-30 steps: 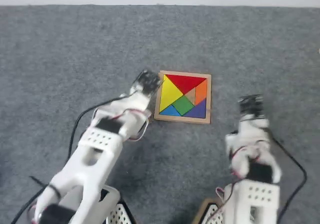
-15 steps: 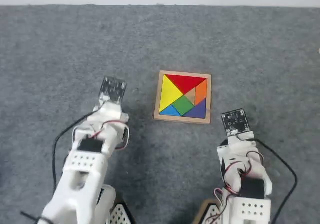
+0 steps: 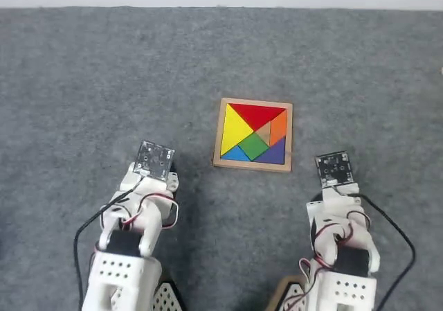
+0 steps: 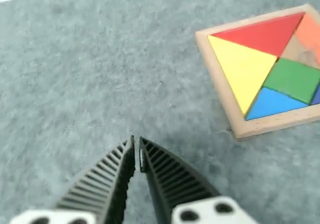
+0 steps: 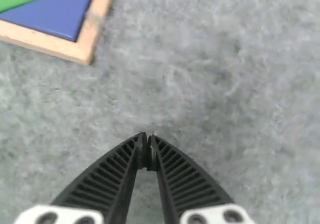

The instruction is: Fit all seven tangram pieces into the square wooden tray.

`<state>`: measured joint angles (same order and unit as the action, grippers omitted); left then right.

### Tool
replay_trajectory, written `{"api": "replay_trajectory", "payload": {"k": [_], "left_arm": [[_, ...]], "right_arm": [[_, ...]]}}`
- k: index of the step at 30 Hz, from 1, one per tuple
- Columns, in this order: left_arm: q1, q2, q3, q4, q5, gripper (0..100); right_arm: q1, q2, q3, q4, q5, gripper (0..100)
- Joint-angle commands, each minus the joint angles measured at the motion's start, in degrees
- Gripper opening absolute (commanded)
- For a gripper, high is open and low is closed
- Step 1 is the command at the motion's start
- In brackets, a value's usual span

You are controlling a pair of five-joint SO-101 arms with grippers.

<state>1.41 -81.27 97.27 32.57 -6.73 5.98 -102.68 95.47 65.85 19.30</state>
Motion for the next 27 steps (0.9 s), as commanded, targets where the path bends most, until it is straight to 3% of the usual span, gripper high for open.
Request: {"api": "replay_trajectory", "payload": {"k": [1,6,13,27], "left_arm": [[0.79,-7.91,-0.4,7.91,-0.62,1],[0.88,-13.1,-0.4,14.59,-0.62,1],[0.44,-17.41,-0.4,32.7,-0.7,1],[0.53,-21.45,-0.75,37.8,-0.62,1]], "right_arm": [[2.68,0.48,0.97,-1.01,0.62,1.2],[3.91,0.84,1.05,-0.31,0.62,1.2],[3.82,0.48,1.05,0.48,0.53,1.2],[3.82,0.48,1.05,0.4,0.53,1.2]]}}
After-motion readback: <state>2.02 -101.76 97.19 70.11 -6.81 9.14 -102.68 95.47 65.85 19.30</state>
